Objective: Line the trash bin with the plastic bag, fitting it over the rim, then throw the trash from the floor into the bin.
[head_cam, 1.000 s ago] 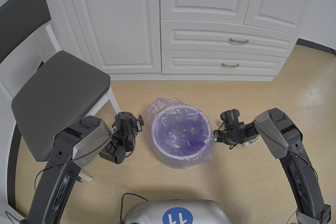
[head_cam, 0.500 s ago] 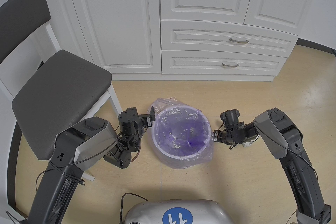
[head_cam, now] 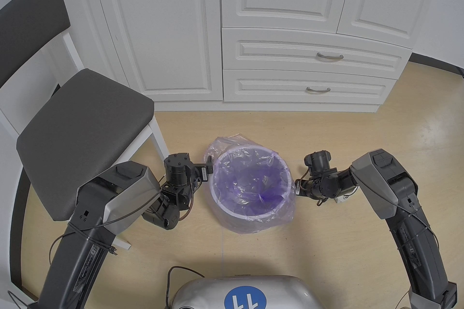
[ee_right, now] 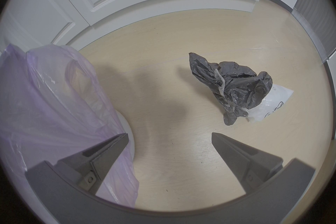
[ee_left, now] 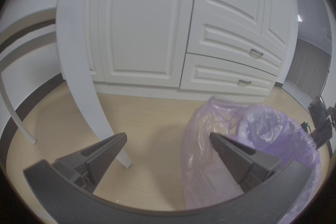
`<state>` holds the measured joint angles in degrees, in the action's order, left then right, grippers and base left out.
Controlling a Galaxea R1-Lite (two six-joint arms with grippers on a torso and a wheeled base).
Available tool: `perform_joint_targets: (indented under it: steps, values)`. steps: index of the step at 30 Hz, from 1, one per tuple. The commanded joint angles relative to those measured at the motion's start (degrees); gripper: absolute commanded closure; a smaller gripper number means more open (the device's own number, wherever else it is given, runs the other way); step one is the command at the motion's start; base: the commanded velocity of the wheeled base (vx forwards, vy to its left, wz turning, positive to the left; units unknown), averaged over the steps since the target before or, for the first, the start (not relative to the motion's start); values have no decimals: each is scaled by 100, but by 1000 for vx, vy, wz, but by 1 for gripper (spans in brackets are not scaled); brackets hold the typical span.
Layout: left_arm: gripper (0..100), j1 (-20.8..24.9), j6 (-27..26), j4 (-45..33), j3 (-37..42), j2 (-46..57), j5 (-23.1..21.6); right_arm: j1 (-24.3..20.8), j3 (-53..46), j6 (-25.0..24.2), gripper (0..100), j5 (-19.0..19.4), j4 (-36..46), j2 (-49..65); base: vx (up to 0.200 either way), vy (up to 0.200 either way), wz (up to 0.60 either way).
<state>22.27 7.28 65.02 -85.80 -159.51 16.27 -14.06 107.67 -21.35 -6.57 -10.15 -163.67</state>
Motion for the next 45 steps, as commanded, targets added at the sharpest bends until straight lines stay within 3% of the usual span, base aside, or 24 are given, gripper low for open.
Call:
perform_joint_targets:
  steps: [1, 8, 13, 22, 25, 27, 35, 45]
  values:
    - [0, -91, 11, -227, -165, -168, -28, -1, 0, -1, 0, -2, -4, 2, 0, 0, 0]
    - [0, -241, 19, -807, -262, -291, -608, -1, 0, -1, 0, -2, -4, 2, 0, 0, 0]
    - [0, -285, 19, -1449, -517, -291, -766, -1, 0, -1, 0, -2, -4, 2, 0, 0, 0]
    - [0, -408, -69, -2776, -2055, -818, -784, 8, 35, -1, 0, -11, -4, -16, 0, 0, 0]
    - [0, -487, -394, -3259, -2846, -1258, -705, 26, 140, -1, 0, -20, -13, -104, 0, 0, 0]
    - [0, -522, -570, -3479, -2879, -1337, -661, 61, 211, -1, 0, -20, -13, -148, 0, 0, 0]
    - [0, -496, -605, -3831, -2879, -1310, -678, 61, 237, 25, 0, -20, 49, -156, 0, 0, 0]
    - [0, -452, -614, -3303, -2879, -1135, -599, 70, -141, 16, 0, -11, -101, 37, 0, 0, 0]
